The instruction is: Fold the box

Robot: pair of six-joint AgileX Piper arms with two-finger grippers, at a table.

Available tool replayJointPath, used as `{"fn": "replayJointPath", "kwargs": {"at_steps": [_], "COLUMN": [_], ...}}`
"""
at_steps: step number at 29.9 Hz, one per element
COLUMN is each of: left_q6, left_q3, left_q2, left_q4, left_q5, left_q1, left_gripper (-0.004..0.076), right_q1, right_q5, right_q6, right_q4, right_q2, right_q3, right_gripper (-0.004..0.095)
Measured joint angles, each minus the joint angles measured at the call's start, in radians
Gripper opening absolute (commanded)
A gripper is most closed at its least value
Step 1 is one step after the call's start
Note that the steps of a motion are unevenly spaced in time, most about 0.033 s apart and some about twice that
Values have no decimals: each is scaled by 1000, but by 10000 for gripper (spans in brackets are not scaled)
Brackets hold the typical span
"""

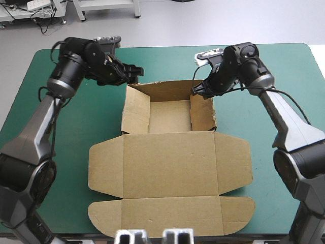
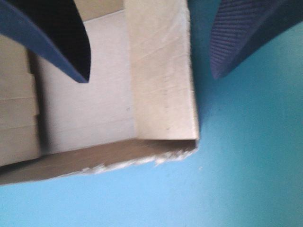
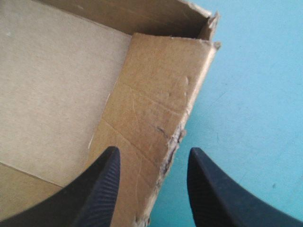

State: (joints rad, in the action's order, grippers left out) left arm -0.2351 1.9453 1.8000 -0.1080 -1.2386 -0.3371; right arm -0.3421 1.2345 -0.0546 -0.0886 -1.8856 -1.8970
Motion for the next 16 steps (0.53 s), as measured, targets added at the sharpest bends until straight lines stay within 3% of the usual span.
{"fn": "replayJointPath", "kwargs": {"at_steps": [9, 16], "left_q6": [184, 235], "left_q3": [35, -145], "left_q2": [-308, -608], "left_q4": [-251, -223], "left_q5": [-13, -14], "left_q1": [0, 0], "left_gripper": [351, 293], "right_q1": [0, 0], "right_q5": [10, 10], "right_q6": [23, 35], "right_q4": [1, 7], "right_q2": [137, 128], "right_q3": [-8, 26], "right_gripper": [426, 423]}}
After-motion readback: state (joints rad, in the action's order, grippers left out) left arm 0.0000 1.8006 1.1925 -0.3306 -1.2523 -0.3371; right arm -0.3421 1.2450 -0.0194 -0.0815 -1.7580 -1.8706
